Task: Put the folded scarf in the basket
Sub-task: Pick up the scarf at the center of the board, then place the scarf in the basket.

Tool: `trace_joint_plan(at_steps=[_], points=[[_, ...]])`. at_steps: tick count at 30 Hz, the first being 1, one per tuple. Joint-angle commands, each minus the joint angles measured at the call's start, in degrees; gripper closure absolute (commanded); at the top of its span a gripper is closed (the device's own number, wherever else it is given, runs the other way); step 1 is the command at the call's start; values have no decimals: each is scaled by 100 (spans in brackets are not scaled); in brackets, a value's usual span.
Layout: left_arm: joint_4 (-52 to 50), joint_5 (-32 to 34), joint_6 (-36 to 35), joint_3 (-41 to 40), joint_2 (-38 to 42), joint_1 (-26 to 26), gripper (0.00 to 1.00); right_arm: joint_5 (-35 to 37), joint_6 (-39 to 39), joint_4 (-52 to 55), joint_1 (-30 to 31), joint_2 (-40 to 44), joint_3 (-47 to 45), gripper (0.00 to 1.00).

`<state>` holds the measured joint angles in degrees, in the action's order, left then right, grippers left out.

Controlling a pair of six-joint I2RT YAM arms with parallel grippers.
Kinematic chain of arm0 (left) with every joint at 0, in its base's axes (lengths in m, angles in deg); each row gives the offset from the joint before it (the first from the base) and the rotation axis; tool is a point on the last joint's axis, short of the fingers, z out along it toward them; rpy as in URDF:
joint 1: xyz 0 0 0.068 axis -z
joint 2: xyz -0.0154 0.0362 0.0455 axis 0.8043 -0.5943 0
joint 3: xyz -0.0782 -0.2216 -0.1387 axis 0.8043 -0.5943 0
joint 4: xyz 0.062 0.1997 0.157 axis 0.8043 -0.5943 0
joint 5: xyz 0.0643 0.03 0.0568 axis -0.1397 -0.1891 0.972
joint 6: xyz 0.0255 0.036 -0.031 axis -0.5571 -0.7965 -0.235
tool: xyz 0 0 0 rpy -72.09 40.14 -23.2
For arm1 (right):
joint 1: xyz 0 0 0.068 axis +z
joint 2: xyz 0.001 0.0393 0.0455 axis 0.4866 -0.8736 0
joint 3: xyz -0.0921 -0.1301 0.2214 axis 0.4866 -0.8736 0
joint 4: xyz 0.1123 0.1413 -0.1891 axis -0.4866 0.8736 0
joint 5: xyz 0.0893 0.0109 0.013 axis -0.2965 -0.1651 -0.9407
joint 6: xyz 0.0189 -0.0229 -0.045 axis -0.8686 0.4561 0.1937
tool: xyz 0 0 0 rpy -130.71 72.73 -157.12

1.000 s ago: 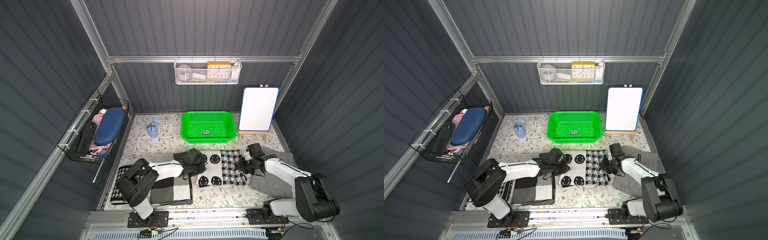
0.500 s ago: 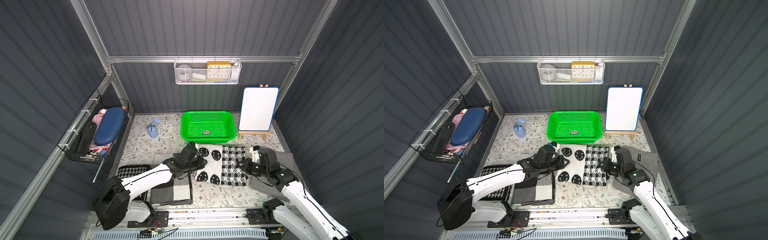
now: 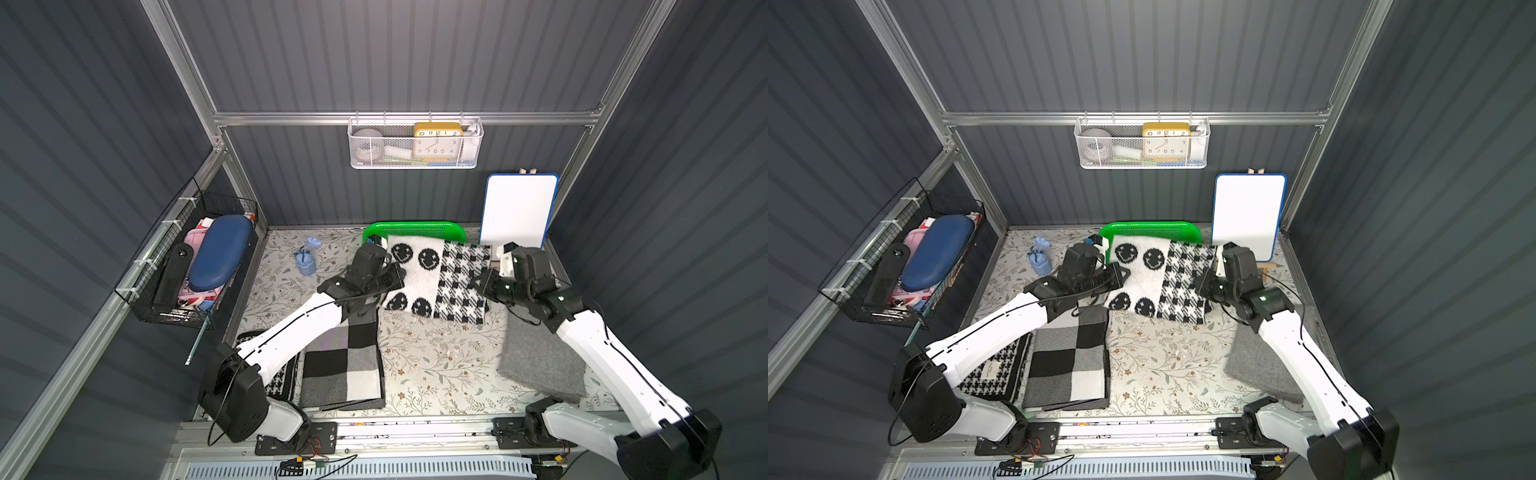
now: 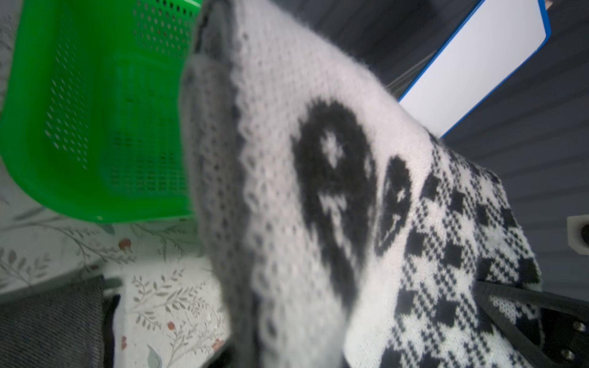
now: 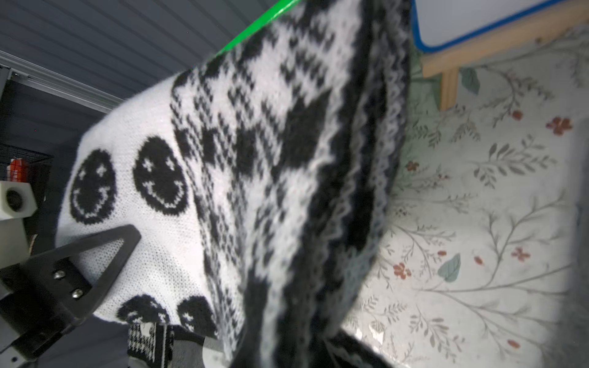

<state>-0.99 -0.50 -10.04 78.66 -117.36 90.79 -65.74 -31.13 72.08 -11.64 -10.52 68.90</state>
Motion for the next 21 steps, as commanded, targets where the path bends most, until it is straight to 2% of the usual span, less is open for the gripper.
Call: trace_joint_plan(at_steps=[1,4,8,13,21], points=[[-31,183,-745,893,-518,-390,100,398,548,-306,23,-887,877,100],[-97,164,-912,1462,-1056,-752,100,645,718,-283,-13,-1696,1700,100],[29,45,-1120,2079,-1673,-1104,100,516,836,-593,-149,-2558,2466,100],[-55,-62,-1259,2793,-2536,-1382,100,518,1089,-433,-198,-3626,3386,100],[-40,-112,-1365,3177,-3389,-1675,100,590,1222,-410,-288,-4669,3879,100]])
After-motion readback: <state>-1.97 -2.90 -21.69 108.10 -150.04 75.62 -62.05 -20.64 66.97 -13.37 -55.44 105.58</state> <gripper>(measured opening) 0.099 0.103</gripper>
